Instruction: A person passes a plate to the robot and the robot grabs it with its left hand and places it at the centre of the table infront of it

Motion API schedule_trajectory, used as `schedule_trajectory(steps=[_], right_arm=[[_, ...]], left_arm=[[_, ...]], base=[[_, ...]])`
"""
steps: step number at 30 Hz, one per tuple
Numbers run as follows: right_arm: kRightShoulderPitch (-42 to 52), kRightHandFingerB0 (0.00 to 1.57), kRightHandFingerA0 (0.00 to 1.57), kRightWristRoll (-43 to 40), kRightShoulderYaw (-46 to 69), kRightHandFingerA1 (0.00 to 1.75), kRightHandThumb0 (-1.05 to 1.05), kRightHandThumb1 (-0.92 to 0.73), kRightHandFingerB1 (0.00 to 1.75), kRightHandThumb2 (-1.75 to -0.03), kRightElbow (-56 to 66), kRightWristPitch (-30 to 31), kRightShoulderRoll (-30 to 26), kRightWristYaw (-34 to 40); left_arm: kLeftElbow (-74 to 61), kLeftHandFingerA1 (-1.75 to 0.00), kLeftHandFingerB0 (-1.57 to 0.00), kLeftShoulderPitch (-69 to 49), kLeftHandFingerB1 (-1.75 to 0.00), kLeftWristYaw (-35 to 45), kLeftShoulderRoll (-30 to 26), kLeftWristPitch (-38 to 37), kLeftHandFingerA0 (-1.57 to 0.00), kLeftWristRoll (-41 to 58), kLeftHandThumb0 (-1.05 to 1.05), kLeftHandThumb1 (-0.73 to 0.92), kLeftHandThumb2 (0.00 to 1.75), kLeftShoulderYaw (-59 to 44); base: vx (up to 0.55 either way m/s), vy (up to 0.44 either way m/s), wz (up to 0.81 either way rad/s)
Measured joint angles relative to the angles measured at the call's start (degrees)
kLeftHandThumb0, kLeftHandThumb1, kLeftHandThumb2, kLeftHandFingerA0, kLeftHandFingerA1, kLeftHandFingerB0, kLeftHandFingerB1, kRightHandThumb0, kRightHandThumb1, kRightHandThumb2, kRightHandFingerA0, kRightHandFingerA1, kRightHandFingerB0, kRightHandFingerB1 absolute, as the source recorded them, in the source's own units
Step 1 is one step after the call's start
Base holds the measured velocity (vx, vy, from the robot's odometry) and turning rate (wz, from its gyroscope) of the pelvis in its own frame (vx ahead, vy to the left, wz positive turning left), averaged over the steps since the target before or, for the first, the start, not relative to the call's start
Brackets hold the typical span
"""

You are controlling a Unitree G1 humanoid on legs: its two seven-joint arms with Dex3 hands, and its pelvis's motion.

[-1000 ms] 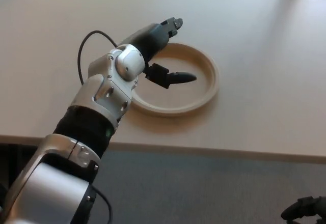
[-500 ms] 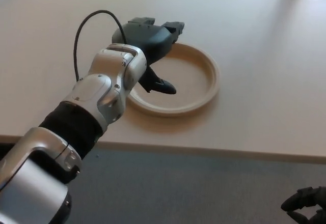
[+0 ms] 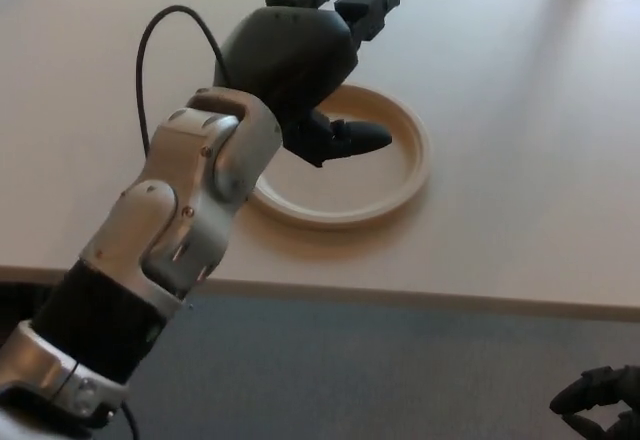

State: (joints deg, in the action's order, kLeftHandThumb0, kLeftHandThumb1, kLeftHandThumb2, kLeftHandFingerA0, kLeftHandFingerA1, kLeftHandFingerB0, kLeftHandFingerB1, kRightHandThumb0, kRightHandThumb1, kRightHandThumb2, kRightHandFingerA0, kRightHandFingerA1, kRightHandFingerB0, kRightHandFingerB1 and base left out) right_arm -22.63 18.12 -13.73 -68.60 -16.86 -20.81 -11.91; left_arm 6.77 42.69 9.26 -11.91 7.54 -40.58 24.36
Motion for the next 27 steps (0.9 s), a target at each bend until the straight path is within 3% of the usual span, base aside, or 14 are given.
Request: schedule_trajectory(steps=[4, 5, 6, 7, 11, 12, 14, 15, 18, 21, 22, 24, 25, 27], right_arm=[[0.0, 0.59, 0.73, 0.0, -0.1, 0.63, -0.69, -0.79, 0.53, -0.64, -0.1, 0.0, 0.1, 0.0], [-0.1, 0.58, 0.73, 0.0, -0.1, 0.62, -0.69, -0.80, 0.52, -0.64, -0.2, 0.0, 0.1, 0.0], [0.0, 0.58, 0.73, 0.0, -0.1, 0.62, -0.69, -0.80, 0.52, -0.64, -0.2, 0.0, 0.1, 0.0], [-0.1, 0.59, 0.73, 0.0, -0.1, 0.63, -0.68, -0.80, 0.54, -0.64, -0.3, 0.0, 0.1, 0.0], [-0.1, 0.57, 0.72, 0.0, -0.1, 0.63, -0.69, -0.79, 0.53, -0.64, -0.6, 0.0, 0.2, 0.0], [-0.1, 0.58, 0.73, 0.0, -0.1, 0.64, -0.70, -0.79, 0.54, -0.63, -0.6, -0.1, 0.2, 0.0], [0.0, 0.60, 0.74, 0.0, -0.2, 0.64, -0.70, -0.79, 0.54, -0.64, -0.7, 0.0, 0.3, 0.0], [0.0, 0.60, 0.73, 0.0, -0.2, 0.63, -0.70, -0.80, 0.54, -0.64, -0.7, 0.0, 0.3, 0.0], [0.2, 0.60, 0.73, 0.0, -0.2, 0.63, -0.69, -0.80, 0.54, -0.64, -0.9, 0.0, 0.3, 0.0], [0.3, 0.59, 0.69, 0.0, -0.4, 0.65, -0.70, -0.79, 0.55, -0.64, -1.1, 0.0, 0.4, 0.1], [0.3, 0.60, 0.69, 0.0, -0.4, 0.66, -0.70, -0.79, 0.55, -0.63, -1.1, 0.0, 0.4, 0.1], [0.5, 0.59, 0.67, 0.0, -0.5, 0.66, -0.69, -0.79, 0.56, -0.63, -1.3, 0.0, 0.4, 0.1], [0.5, 0.61, 0.68, 0.0, -0.5, 0.66, -0.69, -0.78, 0.57, -0.63, -1.3, 0.0, 0.4, 0.1], [0.8, 0.55, 0.66, 0.0, -0.5, 0.65, -0.68, -0.78, 0.54, -0.64, -1.6, 0.0, 0.4, 0.1]], left_arm=[[-9.8, -0.46, 0.00, -9.7, -0.26, 0.1, -1.1, -0.6, -0.12, 1.2, -0.81, 0.60, 0.99, -3.2], [-12.0, -0.48, 0.00, -12.4, -0.49, 0.2, -1.4, -0.9, 0.00, 1.5, -0.38, 0.35, 0.97, -4.0], [-13.3, -0.48, 0.00, -14.3, -0.49, 0.2, -1.6, -1.0, 0.00, 1.6, -0.38, 0.35, 0.97, -4.6], [-16.6, -0.44, -0.05, -18.7, -0.36, 0.2, -2.0, -1.5, -0.15, 2.2, -0.79, 0.57, 0.90, -6.1], [-23.6, -0.43, -0.11, -30.9, -0.38, 0.3, -2.3, -3.5, -0.18, 4.1, -0.76, 0.55, 0.86, -10.4], [-24.4, -0.36, -0.26, -32.6, -0.30, 0.3, -2.3, -3.8, -0.34, 4.4, -0.65, 0.62, 0.59, -11.0], [-26.8, -0.41, -0.32, -39.2, -0.33, 0.3, -2.4, -5.5, -0.41, 5.7, -0.63, 0.58, 0.59, -13.5], [-27.7, -0.61, -0.34, -42.4, -0.50, 0.3, -2.5, -6.3, -0.55, 6.3, -0.53, 0.47, 0.88, -14.6], [-29.5, -0.64, -0.40, -51.4, -0.52, 0.3, -2.7, -9.0, -0.63, 8.3, -0.52, 0.47, 0.88, -18.1], [-30.1, -0.68, -0.55, -59.4, -0.57, 0.3, -3.3, -11.8, -0.77, 10.4, -0.48, 0.48, 0.86, -21.3], [-30.1, -0.50, -0.68, -60.4, -0.46, 0.3, -3.4, -12.2, -0.79, 10.7, -0.49, 0.57, 0.57, -21.8], [-29.4, -0.50, -0.67, -65.2, -0.46, 0.3, -4.2, -14.4, -0.79, 12.3, -0.50, 0.58, 0.58, -23.8], [-28.9, -0.66, -0.53, -66.5, -0.55, 0.3, -4.4, -15.1, -0.74, 12.7, -0.53, 0.51, 0.88, -24.3], [-25.4, -0.65, -0.50, -69.2, -0.54, 0.3, -5.5, -17.6, -0.73, 13.9, -0.55, 0.51, 0.88, -25.5]], base=[[0.00, 0.000, 0.00], [0.00, 0.000, 0.00], [0.00, 0.000, 0.00], [0.00, 0.000, 0.00], [0.00, 0.000, 0.00], [0.00, 0.000, 0.00], [0.00, 0.000, 0.00], [0.00, 0.000, 0.00], [0.00, 0.000, 0.00], [0.00, 0.000, 0.00], [0.00, 0.000, 0.00], [0.00, 0.000, 0.00], [0.00, 0.000, 0.00], [0.00, 0.000, 0.00]])
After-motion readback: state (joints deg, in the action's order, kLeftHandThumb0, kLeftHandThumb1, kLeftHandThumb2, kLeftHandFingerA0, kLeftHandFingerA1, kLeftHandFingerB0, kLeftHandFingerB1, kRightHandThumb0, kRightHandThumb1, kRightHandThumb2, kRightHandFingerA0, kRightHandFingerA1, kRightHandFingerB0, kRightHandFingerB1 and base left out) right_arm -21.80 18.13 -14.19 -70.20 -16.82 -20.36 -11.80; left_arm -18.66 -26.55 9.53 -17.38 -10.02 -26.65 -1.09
